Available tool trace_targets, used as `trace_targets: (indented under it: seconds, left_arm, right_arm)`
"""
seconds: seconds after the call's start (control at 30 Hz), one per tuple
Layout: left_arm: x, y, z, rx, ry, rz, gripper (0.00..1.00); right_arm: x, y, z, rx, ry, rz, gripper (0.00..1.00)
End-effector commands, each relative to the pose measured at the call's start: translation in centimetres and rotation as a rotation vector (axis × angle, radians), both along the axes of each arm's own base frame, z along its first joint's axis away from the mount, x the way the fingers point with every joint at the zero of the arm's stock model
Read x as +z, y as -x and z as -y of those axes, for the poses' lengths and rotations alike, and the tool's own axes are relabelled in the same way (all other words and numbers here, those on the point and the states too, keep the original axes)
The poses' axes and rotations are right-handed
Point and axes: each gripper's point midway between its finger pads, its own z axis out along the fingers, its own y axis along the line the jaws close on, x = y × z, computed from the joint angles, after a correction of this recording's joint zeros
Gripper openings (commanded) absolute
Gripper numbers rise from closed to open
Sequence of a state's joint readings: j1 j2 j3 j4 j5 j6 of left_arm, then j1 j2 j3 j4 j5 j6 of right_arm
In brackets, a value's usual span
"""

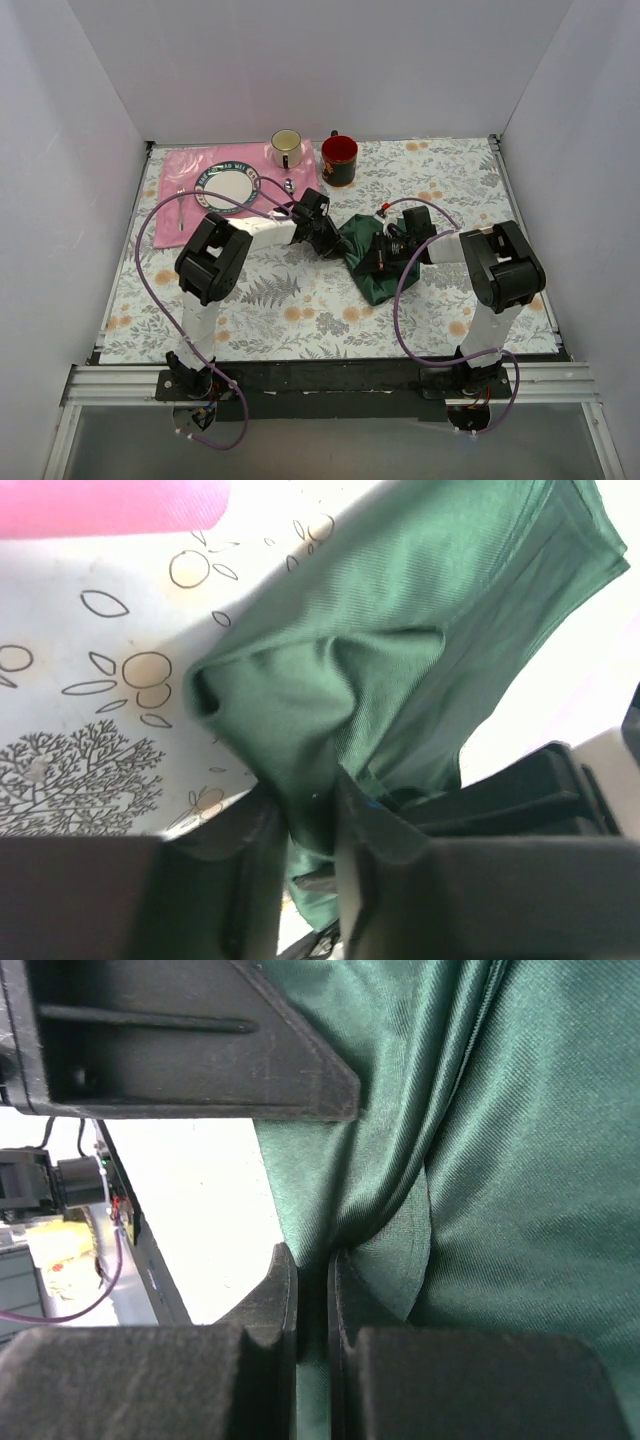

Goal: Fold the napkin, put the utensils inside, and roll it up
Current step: Roll the napkin with the utensil

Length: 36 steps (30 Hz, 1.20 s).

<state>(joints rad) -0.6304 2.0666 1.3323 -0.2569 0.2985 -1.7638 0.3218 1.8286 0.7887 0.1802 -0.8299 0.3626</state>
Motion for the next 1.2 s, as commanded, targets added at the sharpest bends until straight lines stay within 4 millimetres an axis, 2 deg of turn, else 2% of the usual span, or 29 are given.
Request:
trace_targets:
  seconds: [0.0,0.1,0.13,0.2,0.23,0.3,0.4,0.43,0.57,0.7,0.83,1.0,1.17]
  left_arm:
    - [-2.5,-0.4,-1.8,0.070,-0.107,-0.007,0.10]
    - [-2.1,-0.1,-1.2,0.050,-0.089,-0.037,0.03]
    - [-1.9,0.0,-1.0,0.047,-0.079,-0.045,0.00]
    - [-1.6,0.3,-1.0,0.050,-0.082,-0.071,0.00]
    - [-1.5,0.4,-0.9,0.045,-0.078,-0.077,0.00]
    - [-1.5,1.0,-1.1,0.060,-0.092,-0.129,0.00]
    - [-1.4,1.3,-1.0,0.051,-0.112,-0.162,0.00]
    - [-1.0,1.1,-0.8,0.049,-0.113,-0.162,0.00]
    - [-1.5,1.6,-1.2,0.041,-0.161,-0.213,0.00]
    - [-1.1,2.0,-0.9,0.026,-0.150,-0.241,0.00]
    - [-1.0,2.3,-0.7,0.006,-0.143,-0.268,0.00]
    - [-0.9,2.6,-0.7,-0.005,-0.135,-0.285,0.00]
    - [-0.9,2.9,-0.6,-0.011,-0.112,-0.316,0.00]
  right_arm:
    - [-0.4,0.7,0.9,0.013,0.070,-0.008,0.01]
    - [-0.6,0.7,1.8,0.032,0.147,0.024,0.11]
    - [-0.1,0.7,2.0,0.035,0.172,0.049,0.19]
    - [0.5,0.4,2.7,0.045,0.260,0.113,0.29]
    - [0.9,0.2,2.9,0.045,0.290,0.142,0.37]
    - [1.4,0.2,3.3,0.054,0.374,0.203,0.43]
    - [3.8,0.0,3.3,0.048,0.445,0.333,0.51]
    - [4.1,0.0,3.3,0.046,0.474,0.365,0.63]
    - [4.9,0.3,3.0,0.059,0.631,0.505,0.66]
    - [5.0,0.4,3.1,0.039,0.821,0.640,0.66]
    - [4.5,0.9,2.3,0.047,0.888,0.720,0.66]
    - [3.4,0.7,2.1,0.090,1.037,0.830,0.66]
    - [2.0,1.0,1.1,0.141,1.038,0.850,0.61]
